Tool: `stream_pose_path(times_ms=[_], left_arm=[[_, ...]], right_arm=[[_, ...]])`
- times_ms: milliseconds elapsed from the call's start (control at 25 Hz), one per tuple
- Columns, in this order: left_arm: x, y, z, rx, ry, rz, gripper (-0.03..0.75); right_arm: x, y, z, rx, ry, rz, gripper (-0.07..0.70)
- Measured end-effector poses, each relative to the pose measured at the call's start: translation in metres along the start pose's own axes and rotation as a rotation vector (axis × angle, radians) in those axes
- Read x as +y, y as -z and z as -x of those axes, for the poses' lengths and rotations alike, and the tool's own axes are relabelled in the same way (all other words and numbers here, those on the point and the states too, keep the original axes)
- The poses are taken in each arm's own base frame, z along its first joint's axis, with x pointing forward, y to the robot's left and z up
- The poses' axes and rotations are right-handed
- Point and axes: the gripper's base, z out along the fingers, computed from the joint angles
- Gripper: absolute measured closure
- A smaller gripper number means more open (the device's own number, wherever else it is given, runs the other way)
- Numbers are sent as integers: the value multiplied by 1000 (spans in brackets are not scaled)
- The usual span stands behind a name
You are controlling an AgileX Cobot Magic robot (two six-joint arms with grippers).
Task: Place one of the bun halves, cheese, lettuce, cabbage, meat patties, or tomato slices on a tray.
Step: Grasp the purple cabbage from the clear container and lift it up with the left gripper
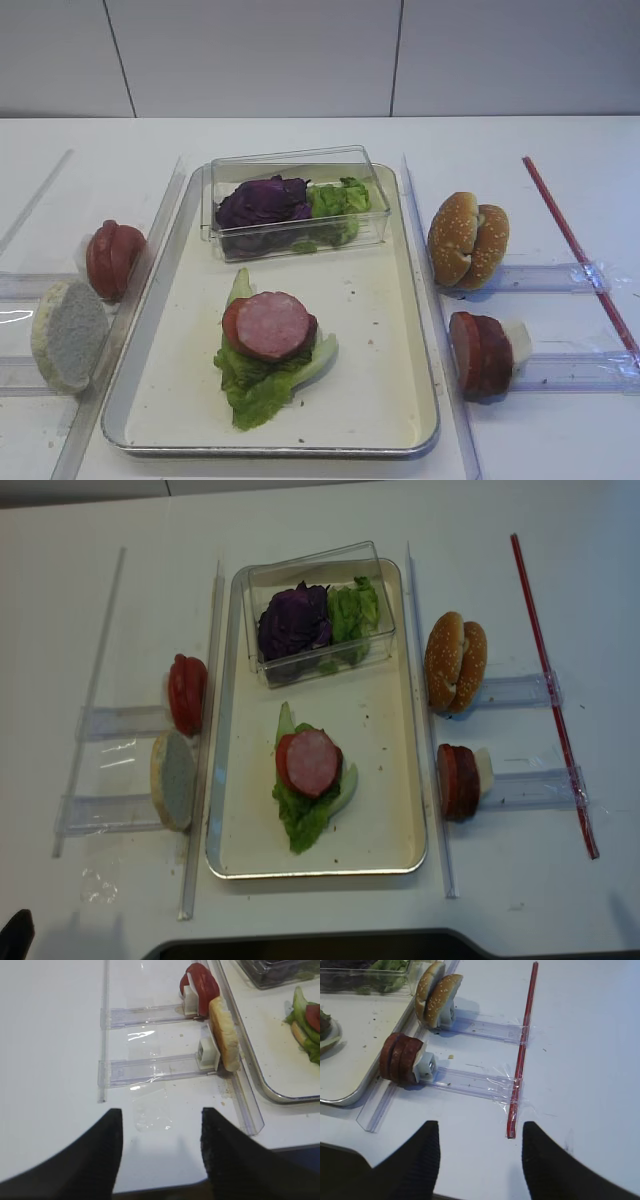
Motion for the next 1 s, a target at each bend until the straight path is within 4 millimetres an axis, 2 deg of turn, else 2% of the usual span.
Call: stream_pose_path(times_ms=[1000], left_arm=[[0,0,0,0,0,0,370]], right_arm=[[0,0,0,0,-6,0,238]])
